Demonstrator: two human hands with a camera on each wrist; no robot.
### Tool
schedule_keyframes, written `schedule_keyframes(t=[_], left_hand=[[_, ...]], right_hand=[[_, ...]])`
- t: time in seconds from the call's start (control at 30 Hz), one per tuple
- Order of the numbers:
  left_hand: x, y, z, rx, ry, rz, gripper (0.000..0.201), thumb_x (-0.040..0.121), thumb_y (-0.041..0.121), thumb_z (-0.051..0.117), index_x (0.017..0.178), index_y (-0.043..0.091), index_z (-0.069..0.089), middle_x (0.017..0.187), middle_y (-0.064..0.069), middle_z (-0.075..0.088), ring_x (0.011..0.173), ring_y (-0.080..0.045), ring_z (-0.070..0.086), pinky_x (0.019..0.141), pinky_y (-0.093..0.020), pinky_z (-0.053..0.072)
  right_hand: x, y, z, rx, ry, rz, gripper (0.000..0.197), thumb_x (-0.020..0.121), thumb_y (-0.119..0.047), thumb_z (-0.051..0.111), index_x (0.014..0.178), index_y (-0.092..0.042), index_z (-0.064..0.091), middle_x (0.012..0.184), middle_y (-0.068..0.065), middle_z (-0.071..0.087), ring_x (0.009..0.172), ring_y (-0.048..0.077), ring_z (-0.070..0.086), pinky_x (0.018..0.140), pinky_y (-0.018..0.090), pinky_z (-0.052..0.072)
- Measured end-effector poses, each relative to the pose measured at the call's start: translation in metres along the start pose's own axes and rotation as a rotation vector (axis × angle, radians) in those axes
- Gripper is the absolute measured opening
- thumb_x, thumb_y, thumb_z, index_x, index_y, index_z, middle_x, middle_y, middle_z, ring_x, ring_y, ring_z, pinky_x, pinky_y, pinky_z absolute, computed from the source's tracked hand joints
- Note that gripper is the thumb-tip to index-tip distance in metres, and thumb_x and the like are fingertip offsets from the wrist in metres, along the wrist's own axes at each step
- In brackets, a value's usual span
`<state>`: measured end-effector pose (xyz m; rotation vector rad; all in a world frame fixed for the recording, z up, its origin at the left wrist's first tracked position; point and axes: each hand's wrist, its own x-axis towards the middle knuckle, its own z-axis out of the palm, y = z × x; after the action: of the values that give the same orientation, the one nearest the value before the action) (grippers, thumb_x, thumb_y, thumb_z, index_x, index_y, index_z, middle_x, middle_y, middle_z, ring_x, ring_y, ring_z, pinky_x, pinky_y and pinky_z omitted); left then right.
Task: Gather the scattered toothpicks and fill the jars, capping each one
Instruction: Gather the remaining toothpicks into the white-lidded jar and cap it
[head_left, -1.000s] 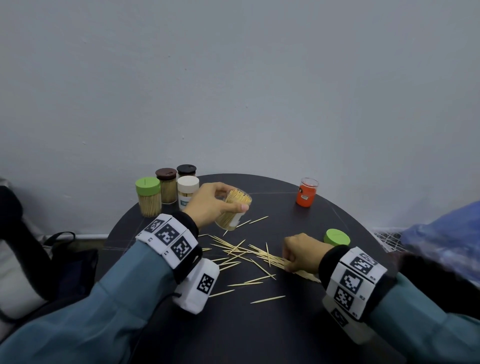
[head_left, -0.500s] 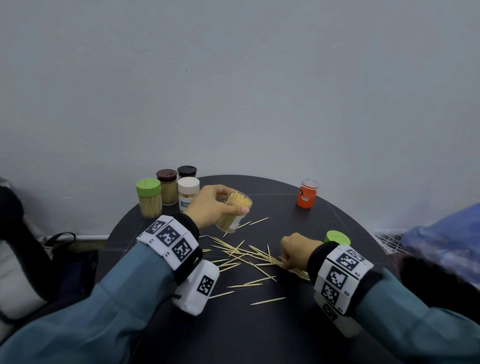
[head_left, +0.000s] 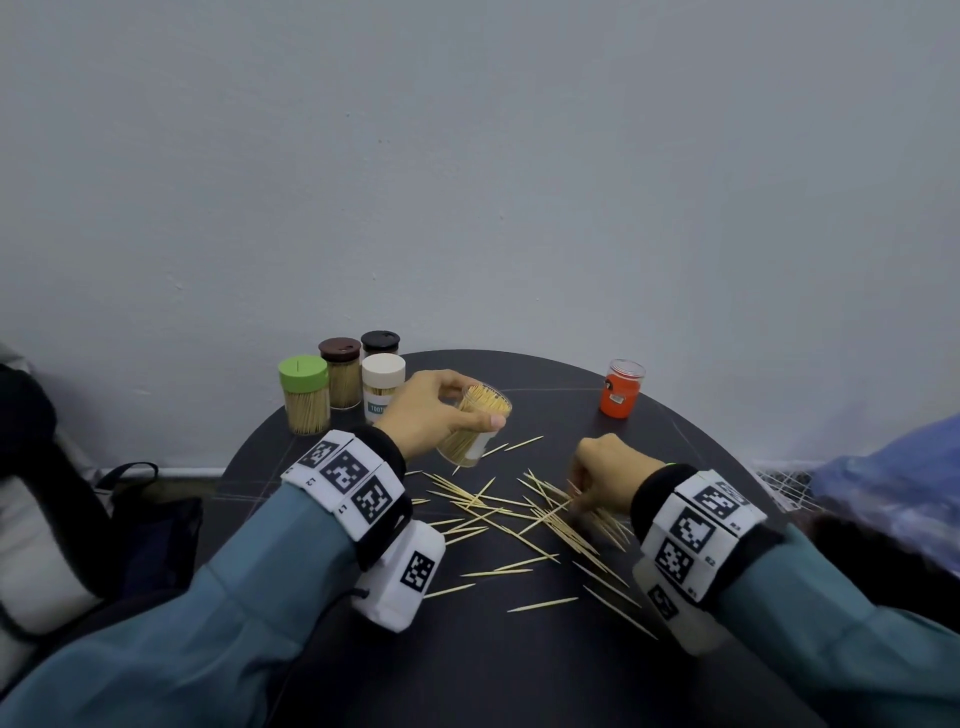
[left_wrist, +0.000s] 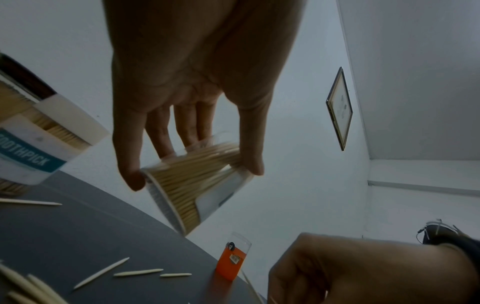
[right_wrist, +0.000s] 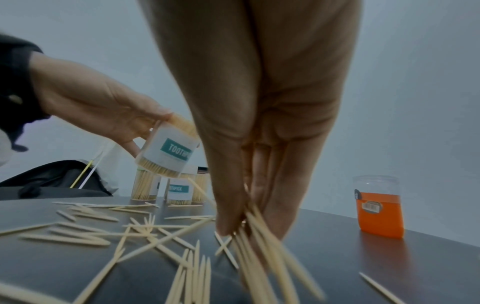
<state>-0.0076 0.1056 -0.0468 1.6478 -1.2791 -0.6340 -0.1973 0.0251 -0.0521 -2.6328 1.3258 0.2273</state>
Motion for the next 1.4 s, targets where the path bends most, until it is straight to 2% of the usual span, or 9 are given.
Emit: schedule_keyframes(t=[0.13,0.3,0.47,0.63,0.8,0.9,0.97,1.13,1.4], left_hand=[[0.000,0.000,0.000,0.003,-0.003,0.004,0.052,0.073,0.027,0.078,0.118,0.012,0.058,0.106,0.003,0.056,0.107,-0.010,0.049,0.096,-0.036,0.044],[0.000,-0.001,0.001,-0.005,-0.018,0.000,0.053,0.073,0.026,0.078,0.119,0.012,0.058,0.108,0.003,0.056,0.108,-0.011,0.050,0.094,-0.033,0.043],[-0.001,-0.002,0.003,-0.006,-0.046,-0.001,0.052,0.073,0.024,0.078,0.119,0.012,0.057,0.105,0.004,0.056,0.107,-0.012,0.050,0.093,-0.030,0.042],[-0.002,-0.002,0.002,-0.011,-0.081,0.001,0.051,0.072,0.024,0.078,0.118,0.014,0.058,0.106,0.004,0.058,0.105,-0.010,0.051,0.092,-0.030,0.042],[-0.001,-0.001,0.004,-0.055,-0.105,0.012,0.050,0.069,0.025,0.081,0.115,0.017,0.061,0.102,0.002,0.065,0.100,-0.012,0.058,0.084,-0.028,0.047],[0.000,-0.001,0.005,-0.077,-0.093,0.026,0.052,0.068,0.027,0.082,0.116,0.019,0.061,0.106,0.000,0.066,0.098,-0.012,0.060,0.078,-0.025,0.044],[0.000,-0.001,0.004,-0.075,-0.095,0.032,0.052,0.069,0.027,0.081,0.116,0.020,0.060,0.105,0.001,0.065,0.099,-0.011,0.059,0.080,-0.026,0.044],[0.000,-0.002,0.005,-0.073,-0.123,0.033,0.055,0.070,0.028,0.080,0.119,0.021,0.058,0.106,0.000,0.064,0.104,-0.015,0.059,0.088,-0.032,0.046],[-0.004,-0.001,0.006,-0.056,-0.181,0.079,0.067,0.060,0.039,0.084,0.119,0.019,0.061,0.109,0.000,0.065,0.104,-0.015,0.059,0.100,-0.040,0.046]], right_hand=[[0.000,0.003,-0.004,0.088,0.057,-0.005,0.026,0.081,-0.017,0.070,0.104,-0.006,0.064,0.109,0.010,0.064,0.099,0.023,0.062,0.086,0.030,0.052],[-0.001,0.004,-0.012,0.470,0.169,-0.069,0.015,0.082,-0.015,0.068,0.091,-0.003,0.065,0.088,0.010,0.071,0.069,0.010,0.067,0.061,0.015,0.053],[-0.001,-0.008,-0.033,0.909,0.483,-0.168,0.005,0.083,-0.004,0.065,0.085,-0.001,0.063,0.075,0.010,0.070,0.053,-0.002,0.064,0.052,0.010,0.050],[0.000,-0.028,-0.054,1.207,0.707,-0.302,0.009,0.082,-0.001,0.066,0.077,-0.007,0.061,0.071,0.010,0.069,0.063,0.011,0.070,0.061,0.022,0.057],[0.010,-0.049,-0.038,1.229,0.650,-0.337,0.010,0.085,-0.006,0.062,0.080,-0.013,0.058,0.078,0.010,0.071,0.071,0.013,0.071,0.067,0.025,0.058],[0.017,-0.051,-0.021,1.088,0.655,-0.336,0.005,0.089,-0.014,0.059,0.084,-0.015,0.058,0.081,0.003,0.073,0.074,0.004,0.069,0.070,0.013,0.052],[0.017,-0.049,-0.015,1.059,0.649,-0.338,0.005,0.092,-0.017,0.056,0.090,-0.013,0.058,0.085,-0.004,0.072,0.077,-0.003,0.067,0.070,0.007,0.049],[0.019,-0.046,-0.008,1.083,0.469,-0.369,0.012,0.096,-0.017,0.046,0.091,-0.020,0.057,0.106,-0.002,0.068,0.098,0.009,0.064,0.087,0.022,0.048],[0.014,-0.041,-0.012,1.063,0.449,-0.357,0.037,0.101,-0.026,0.027,0.090,-0.021,0.062,0.115,-0.002,0.063,0.107,0.003,0.053,0.082,0.003,0.035]])
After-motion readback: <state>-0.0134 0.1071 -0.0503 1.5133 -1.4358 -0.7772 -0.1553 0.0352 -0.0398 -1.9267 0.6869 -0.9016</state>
